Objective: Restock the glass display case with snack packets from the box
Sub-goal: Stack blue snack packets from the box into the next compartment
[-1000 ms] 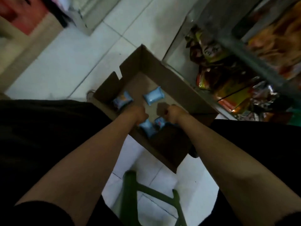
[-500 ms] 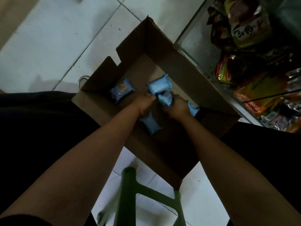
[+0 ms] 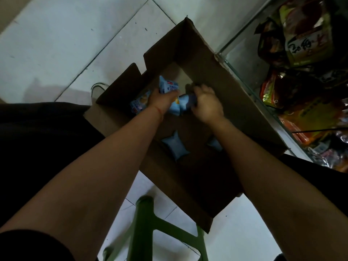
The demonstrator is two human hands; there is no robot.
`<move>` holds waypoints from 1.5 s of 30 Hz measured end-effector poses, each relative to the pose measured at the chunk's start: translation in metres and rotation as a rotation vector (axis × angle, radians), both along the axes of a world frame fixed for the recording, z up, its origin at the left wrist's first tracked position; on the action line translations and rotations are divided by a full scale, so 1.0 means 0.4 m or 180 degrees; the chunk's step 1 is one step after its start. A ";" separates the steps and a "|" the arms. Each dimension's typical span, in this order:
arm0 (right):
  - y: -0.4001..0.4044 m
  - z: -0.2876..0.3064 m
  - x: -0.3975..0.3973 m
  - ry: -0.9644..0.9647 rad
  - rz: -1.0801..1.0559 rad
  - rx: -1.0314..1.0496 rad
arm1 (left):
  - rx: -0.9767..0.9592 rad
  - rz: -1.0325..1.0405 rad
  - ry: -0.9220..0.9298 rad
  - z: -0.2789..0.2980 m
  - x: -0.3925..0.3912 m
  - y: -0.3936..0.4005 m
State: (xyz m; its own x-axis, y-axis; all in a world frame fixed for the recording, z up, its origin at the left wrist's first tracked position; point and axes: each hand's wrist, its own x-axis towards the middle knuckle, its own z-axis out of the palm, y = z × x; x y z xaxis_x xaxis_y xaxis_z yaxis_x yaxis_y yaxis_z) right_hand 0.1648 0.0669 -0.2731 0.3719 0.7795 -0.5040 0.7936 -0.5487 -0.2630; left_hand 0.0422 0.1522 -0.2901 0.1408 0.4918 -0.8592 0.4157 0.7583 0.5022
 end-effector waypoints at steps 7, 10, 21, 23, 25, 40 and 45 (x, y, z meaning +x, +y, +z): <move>-0.025 -0.150 -0.030 -0.0642 0.0960 -0.0526 | -0.0110 0.0002 -0.0001 -0.045 0.009 0.008; -0.052 -0.155 -0.051 -0.0053 0.0078 -0.0570 | -0.0028 0.0106 0.0083 -0.040 -0.002 0.008; -0.054 0.424 -0.112 0.3725 -0.3249 0.0908 | 0.0328 0.1160 -0.0541 0.412 -0.069 -0.043; -0.085 0.570 -0.135 0.4520 -0.3392 0.1415 | 0.0438 0.1238 -0.1054 0.563 -0.098 -0.056; -0.122 0.726 -0.152 0.5070 -0.3183 0.1813 | 0.0645 0.1139 -0.1596 0.726 -0.119 -0.074; -0.361 1.337 -0.111 0.3416 -0.2303 0.3812 | 0.2488 -0.0280 -0.2374 1.355 -0.021 -0.306; -0.406 1.445 -0.023 0.1025 -0.2463 0.4313 | 0.3218 -0.1407 -0.2164 1.418 0.047 -0.324</move>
State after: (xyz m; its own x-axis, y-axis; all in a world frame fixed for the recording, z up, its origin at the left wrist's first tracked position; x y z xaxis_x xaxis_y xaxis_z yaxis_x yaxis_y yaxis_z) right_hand 0.1555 -0.0956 0.3050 0.8932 0.3790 0.2421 0.2641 -0.0065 -0.9645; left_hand 0.0608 0.0225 0.2771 0.7158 0.6770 0.1713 -0.0311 -0.2142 0.9763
